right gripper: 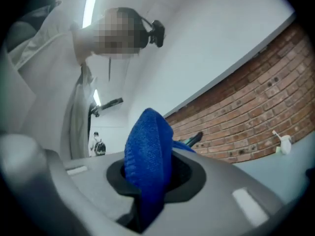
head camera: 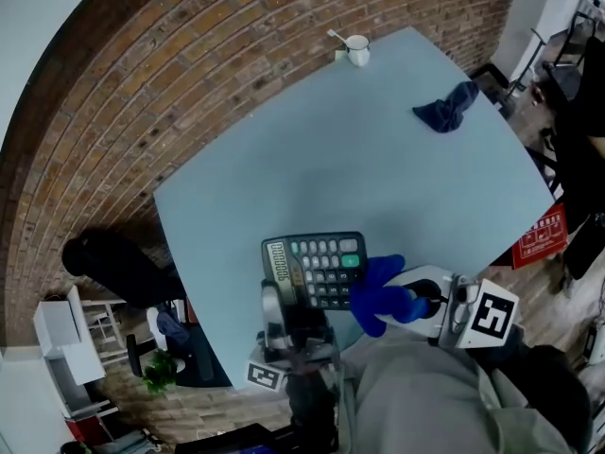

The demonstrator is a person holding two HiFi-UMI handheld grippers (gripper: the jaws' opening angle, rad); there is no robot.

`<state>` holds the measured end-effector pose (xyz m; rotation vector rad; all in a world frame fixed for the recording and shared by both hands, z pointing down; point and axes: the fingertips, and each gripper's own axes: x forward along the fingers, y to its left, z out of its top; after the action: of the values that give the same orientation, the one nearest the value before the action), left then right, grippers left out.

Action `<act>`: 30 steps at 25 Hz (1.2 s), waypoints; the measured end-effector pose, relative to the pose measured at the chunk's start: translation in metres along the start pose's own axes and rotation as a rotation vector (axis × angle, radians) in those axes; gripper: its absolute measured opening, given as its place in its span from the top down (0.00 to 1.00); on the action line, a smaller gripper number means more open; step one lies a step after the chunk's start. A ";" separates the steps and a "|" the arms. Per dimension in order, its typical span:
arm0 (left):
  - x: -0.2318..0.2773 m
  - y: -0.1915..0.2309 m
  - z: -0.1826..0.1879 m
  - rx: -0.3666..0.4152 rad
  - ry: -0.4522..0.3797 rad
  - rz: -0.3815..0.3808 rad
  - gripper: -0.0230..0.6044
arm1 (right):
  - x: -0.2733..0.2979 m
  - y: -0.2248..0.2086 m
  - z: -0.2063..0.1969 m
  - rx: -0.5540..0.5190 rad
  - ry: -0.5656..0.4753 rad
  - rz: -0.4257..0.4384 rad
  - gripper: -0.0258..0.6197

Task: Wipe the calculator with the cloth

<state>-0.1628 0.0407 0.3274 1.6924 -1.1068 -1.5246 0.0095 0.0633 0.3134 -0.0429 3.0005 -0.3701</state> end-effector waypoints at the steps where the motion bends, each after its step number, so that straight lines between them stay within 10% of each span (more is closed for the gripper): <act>1: -0.001 -0.001 -0.003 -0.016 0.002 -0.008 0.90 | -0.002 -0.011 0.012 0.017 -0.057 -0.027 0.86; 6: -0.001 -0.002 -0.017 -0.039 0.029 -0.010 0.90 | -0.015 -0.058 0.048 -0.020 -0.214 -0.176 0.86; 11: -0.002 0.000 -0.001 -0.047 -0.007 -0.029 0.90 | -0.004 0.001 0.013 0.108 -0.109 0.082 0.86; 18: 0.000 -0.021 -0.017 -0.173 0.051 -0.170 0.90 | -0.016 -0.034 0.011 0.284 -0.262 0.023 0.86; 24: 0.007 -0.022 -0.042 -0.292 0.102 -0.212 0.90 | 0.008 0.004 0.008 0.424 -0.291 0.285 0.86; 30: 0.005 -0.038 -0.063 -0.357 0.225 -0.288 0.90 | -0.009 -0.037 0.050 0.555 -0.511 0.332 0.86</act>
<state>-0.0942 0.0483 0.3028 1.7650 -0.4566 -1.5441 0.0247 0.0160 0.2755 0.3468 2.2629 -0.9604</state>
